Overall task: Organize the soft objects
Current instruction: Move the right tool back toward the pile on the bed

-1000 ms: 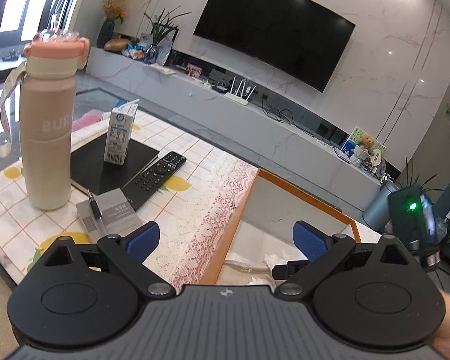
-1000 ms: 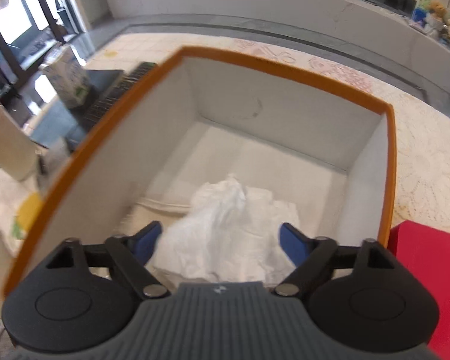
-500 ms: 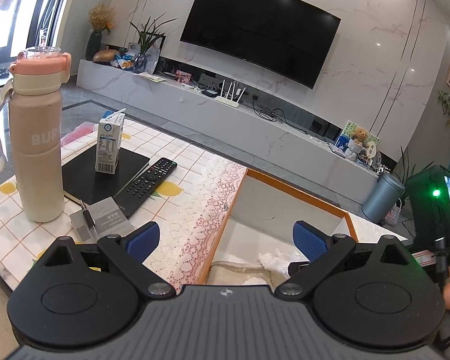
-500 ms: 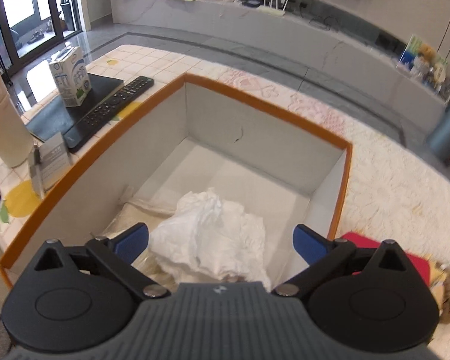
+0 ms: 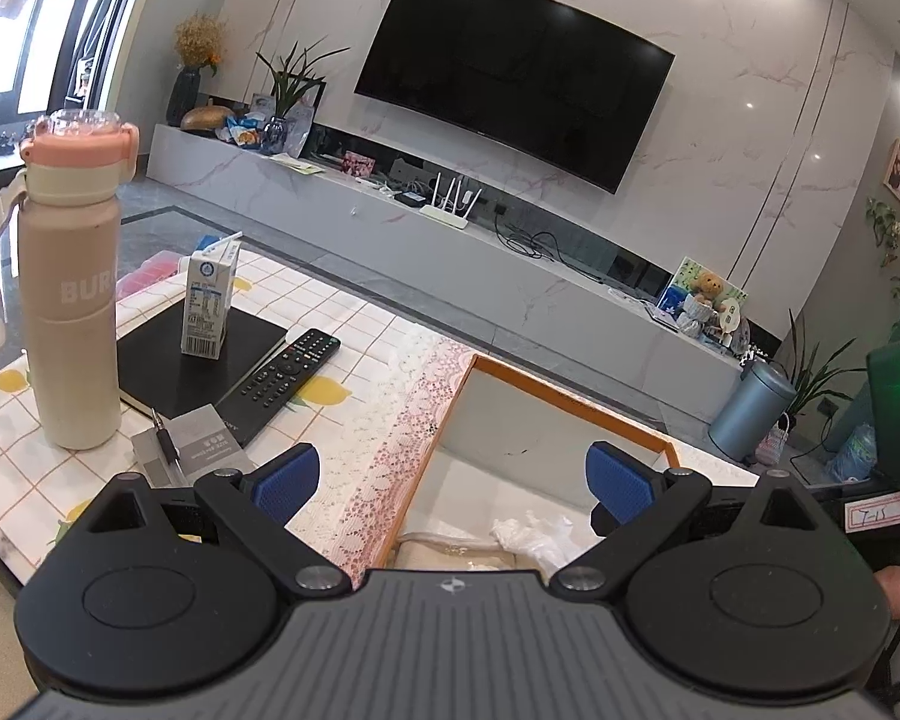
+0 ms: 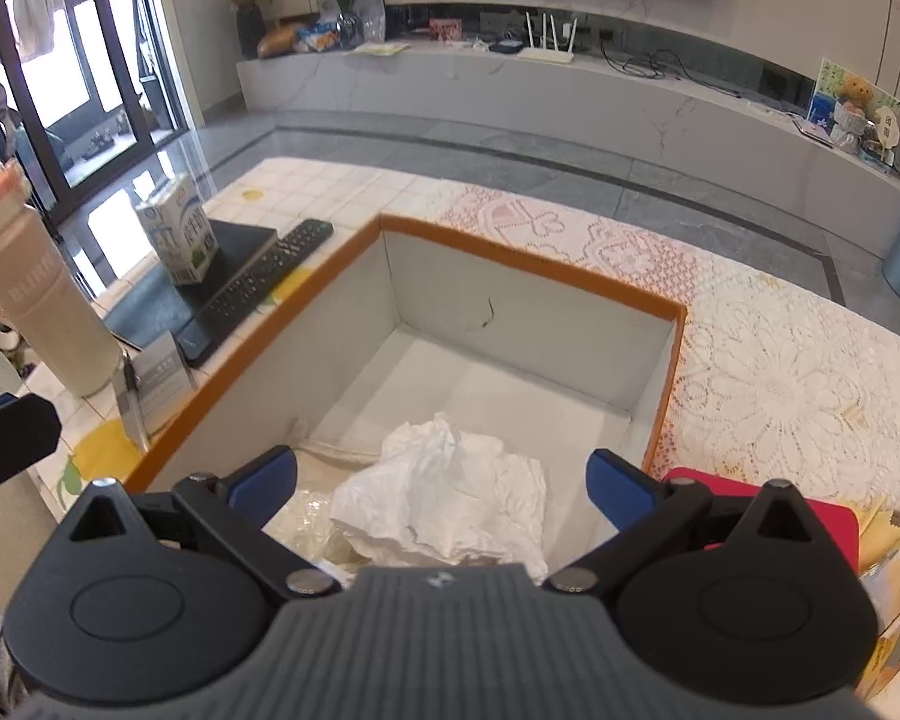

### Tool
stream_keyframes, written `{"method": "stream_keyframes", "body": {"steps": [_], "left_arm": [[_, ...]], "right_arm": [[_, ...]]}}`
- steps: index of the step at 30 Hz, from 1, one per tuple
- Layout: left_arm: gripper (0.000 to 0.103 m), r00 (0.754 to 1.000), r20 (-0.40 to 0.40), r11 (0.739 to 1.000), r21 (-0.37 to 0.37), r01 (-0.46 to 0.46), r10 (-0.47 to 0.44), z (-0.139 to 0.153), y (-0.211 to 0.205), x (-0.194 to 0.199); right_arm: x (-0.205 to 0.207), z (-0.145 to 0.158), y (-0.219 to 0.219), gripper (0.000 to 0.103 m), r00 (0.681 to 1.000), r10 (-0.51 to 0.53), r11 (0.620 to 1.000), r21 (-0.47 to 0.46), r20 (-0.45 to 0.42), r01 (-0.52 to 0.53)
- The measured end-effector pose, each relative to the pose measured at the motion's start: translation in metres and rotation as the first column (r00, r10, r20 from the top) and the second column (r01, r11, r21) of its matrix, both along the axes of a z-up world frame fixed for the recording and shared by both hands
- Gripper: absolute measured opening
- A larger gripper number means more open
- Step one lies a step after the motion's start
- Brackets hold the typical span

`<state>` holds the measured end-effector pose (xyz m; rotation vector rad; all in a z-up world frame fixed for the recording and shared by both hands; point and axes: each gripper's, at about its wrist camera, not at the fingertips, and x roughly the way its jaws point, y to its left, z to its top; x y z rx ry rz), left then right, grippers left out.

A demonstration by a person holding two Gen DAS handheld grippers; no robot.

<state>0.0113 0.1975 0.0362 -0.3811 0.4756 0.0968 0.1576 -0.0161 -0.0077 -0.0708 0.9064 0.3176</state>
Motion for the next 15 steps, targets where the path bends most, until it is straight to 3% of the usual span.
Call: {"method": "stream_keyframes", "body": {"steps": [11, 15], "left_arm": [[0.103, 0.997, -0.002, 0.994, 0.078, 0.078, -0.078, 0.023, -0.05, -0.005], [0.103, 0.998, 0.0, 0.994, 0.095, 0.058, -0.058, 0.042, -0.08, -0.005]], "right_arm": [[-0.044, 0.036, -0.047, 0.1, 0.996, 0.001, 0.999, 0.034, 0.089, -0.005], [-0.063, 0.055, -0.082, 0.1, 0.994, -0.024, 0.997, 0.082, 0.107, 0.015]]}}
